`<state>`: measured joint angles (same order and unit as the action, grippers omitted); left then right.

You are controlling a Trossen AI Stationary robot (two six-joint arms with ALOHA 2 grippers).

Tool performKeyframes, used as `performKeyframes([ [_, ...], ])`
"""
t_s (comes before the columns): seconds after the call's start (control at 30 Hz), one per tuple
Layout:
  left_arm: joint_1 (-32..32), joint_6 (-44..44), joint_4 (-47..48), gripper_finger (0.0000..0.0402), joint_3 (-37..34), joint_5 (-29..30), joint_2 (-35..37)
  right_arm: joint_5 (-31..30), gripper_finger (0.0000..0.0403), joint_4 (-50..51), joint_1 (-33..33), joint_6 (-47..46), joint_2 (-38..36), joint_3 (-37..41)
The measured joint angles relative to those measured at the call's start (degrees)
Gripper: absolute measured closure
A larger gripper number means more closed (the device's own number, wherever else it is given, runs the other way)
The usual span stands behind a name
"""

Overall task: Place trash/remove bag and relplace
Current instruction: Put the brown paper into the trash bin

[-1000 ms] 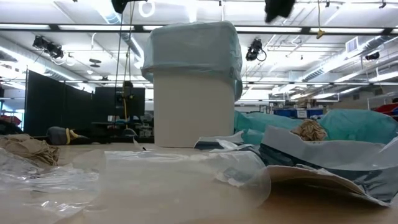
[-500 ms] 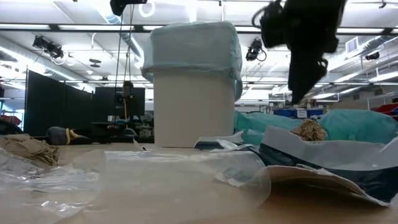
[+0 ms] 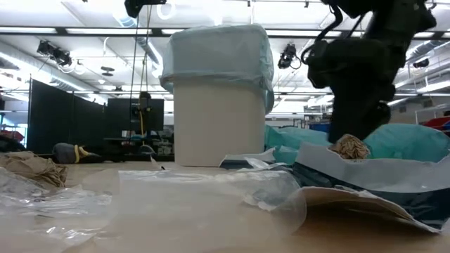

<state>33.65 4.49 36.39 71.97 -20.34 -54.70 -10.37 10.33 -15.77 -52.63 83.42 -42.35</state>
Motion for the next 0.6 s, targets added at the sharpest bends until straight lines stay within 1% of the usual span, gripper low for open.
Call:
performKeyframes([
  [0.2, 0.00, 0.00, -0.14, 0.0281, 0.01, 0.00, -0.04, 0.53, 0.0170, -2.36, 0.03, -0.78, 2.93, 0.58],
  [0.33, -0.02, -0.04, 0.12, 0.0281, 0.01, -0.01, -0.04, 2.96, 0.0209, -4.50, 0.03, -1.85, 6.12, 0.52],
  [0.4, -0.01, -0.07, 0.03, 0.0281, 0.01, 0.00, -0.04, 3.07, 0.0246, -4.12, 0.03, -2.95, 6.84, 0.33],
  [0.47, 0.00, -0.04, -0.08, 0.0281, 0.01, 0.00, -0.02, 3.10, 0.0307, -3.84, 0.05, -3.32, 6.99, 0.26],
  [0.5, -0.02, -0.04, -0.02, 0.0281, 0.01, 0.00, -0.02, 3.14, 0.0346, -3.61, 0.05, -3.40, 6.88, 0.26],
  [0.53, 0.00, -0.04, -0.01, 0.0281, 0.01, 0.00, -0.02, 3.40, 0.0372, -3.38, 0.05, -3.29, 6.46, 0.29],
  [0.57, 0.00, -0.04, -0.13, 0.0281, 0.01, 0.00, -0.02, 3.69, 0.0385, -3.17, 0.05, -3.26, 6.09, 0.30],
  [0.6, -0.01, -0.04, -0.12, 0.0281, 0.01, -0.01, -0.02, 3.62, 0.0388, -3.22, 0.16, -3.62, 5.61, 0.30],
])
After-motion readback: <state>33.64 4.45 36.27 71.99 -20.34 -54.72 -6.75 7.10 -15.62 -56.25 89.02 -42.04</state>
